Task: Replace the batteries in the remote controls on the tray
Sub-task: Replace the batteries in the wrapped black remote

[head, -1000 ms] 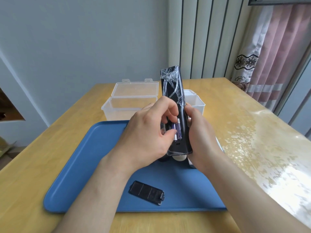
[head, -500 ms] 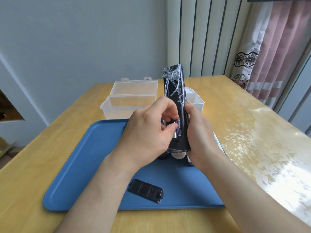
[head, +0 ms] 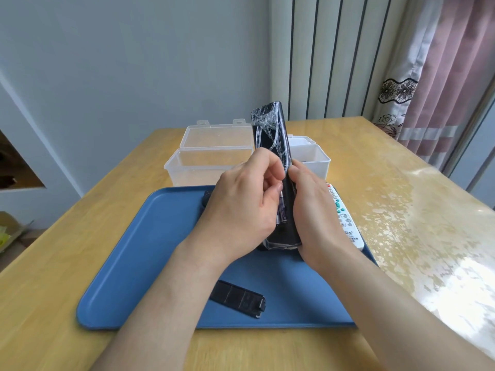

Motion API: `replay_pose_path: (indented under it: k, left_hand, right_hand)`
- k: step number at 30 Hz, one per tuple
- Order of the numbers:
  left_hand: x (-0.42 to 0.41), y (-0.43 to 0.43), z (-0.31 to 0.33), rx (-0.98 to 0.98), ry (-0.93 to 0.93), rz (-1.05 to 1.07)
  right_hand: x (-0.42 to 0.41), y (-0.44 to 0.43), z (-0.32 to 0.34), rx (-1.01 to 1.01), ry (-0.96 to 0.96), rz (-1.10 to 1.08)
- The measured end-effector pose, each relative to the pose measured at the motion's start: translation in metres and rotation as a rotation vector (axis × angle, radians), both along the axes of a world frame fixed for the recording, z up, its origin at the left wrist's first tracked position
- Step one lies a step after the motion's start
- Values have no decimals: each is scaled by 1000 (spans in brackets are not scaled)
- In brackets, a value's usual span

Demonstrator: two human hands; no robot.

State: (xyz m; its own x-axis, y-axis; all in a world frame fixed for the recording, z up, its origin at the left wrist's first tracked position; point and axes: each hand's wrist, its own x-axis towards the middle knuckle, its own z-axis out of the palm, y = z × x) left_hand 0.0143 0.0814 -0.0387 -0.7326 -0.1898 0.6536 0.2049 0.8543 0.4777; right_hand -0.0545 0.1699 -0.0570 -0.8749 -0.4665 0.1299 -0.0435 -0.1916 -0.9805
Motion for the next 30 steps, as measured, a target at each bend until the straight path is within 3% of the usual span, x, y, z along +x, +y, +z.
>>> replay_pose_path:
  k: [15,24,30]
  left_hand:
    - [0,-4,-1,16,-65,26]
    - [1,-6,3,87,-18,121]
    - [7,-8,11,-251,-100,93]
  right_hand:
    - [-1,-5,-6,38,-98,3]
    - [-3,2,2,33,-28,60]
    - [-20,18,14,13,74,226]
